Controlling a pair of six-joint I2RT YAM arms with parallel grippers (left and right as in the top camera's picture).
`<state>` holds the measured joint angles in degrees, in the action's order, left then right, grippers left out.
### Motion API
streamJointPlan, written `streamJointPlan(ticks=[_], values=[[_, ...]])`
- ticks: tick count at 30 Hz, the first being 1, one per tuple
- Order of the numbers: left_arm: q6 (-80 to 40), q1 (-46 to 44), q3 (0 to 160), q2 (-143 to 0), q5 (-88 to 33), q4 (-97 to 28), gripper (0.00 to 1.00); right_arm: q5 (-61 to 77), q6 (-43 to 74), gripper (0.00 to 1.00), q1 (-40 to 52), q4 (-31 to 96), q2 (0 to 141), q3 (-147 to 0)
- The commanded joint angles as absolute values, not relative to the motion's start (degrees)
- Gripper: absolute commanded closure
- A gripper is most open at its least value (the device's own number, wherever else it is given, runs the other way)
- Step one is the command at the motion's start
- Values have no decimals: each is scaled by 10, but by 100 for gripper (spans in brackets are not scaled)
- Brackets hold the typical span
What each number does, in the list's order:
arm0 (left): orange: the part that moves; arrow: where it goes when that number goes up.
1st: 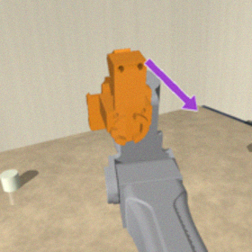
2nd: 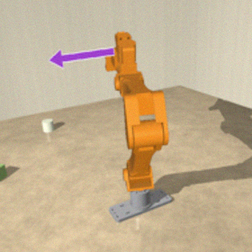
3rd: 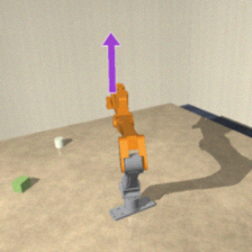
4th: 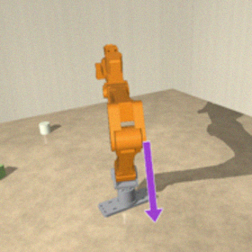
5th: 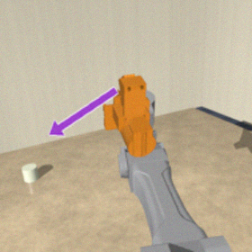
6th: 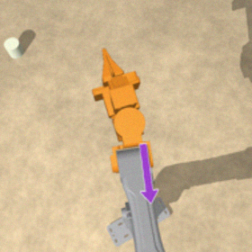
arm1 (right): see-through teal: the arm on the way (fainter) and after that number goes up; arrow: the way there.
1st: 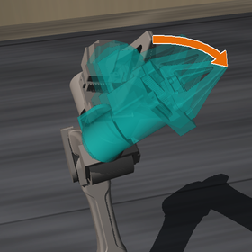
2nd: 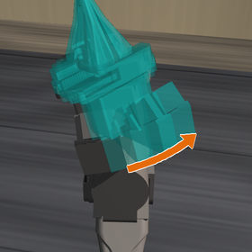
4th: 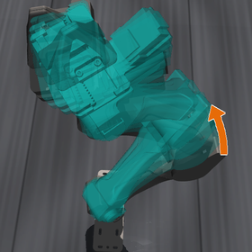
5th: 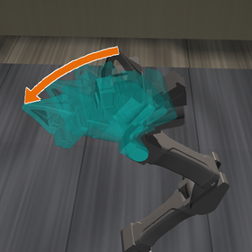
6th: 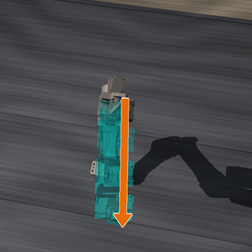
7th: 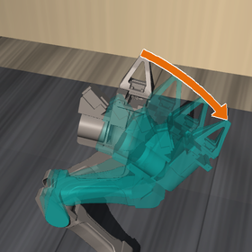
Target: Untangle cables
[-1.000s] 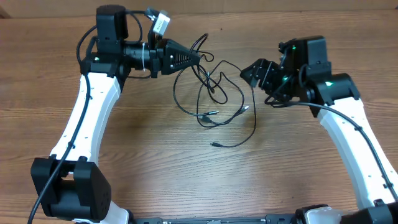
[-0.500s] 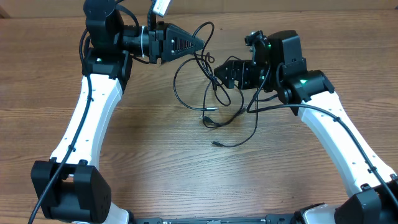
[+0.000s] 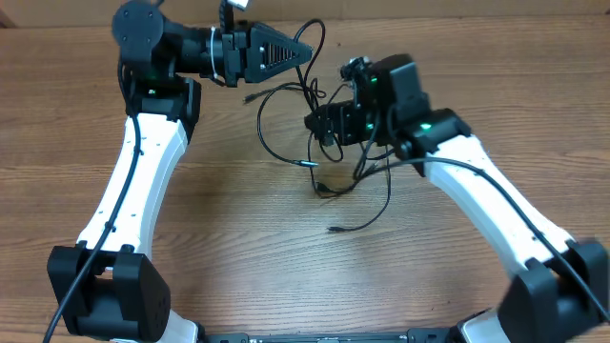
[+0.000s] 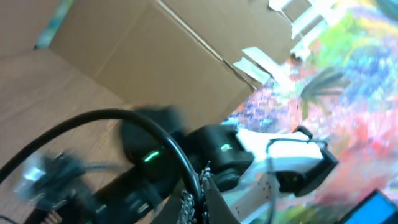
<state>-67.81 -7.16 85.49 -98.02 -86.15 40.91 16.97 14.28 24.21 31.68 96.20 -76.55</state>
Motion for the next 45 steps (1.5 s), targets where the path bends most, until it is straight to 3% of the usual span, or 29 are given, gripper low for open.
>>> streamJointPlan(ticks=[1,7,15,28,34,45], values=[[-787,-70,861,-961,-854,471,96,24,250,11,229,343,998,-772],[-862,-27,861,-961,-860,564,96,-29,316,11,168,430,1019,-772],[-864,27,861,-961,-866,564,96,-29,315,10,79,481,1019,-772],[-862,39,861,-961,-878,564,95,-65,316,9,-55,543,1019,-772],[-856,43,861,-961,-884,564,96,-70,315,3,-124,559,1019,-772],[-853,45,861,-961,-884,564,96,-68,311,0,-147,563,1019,-772]])
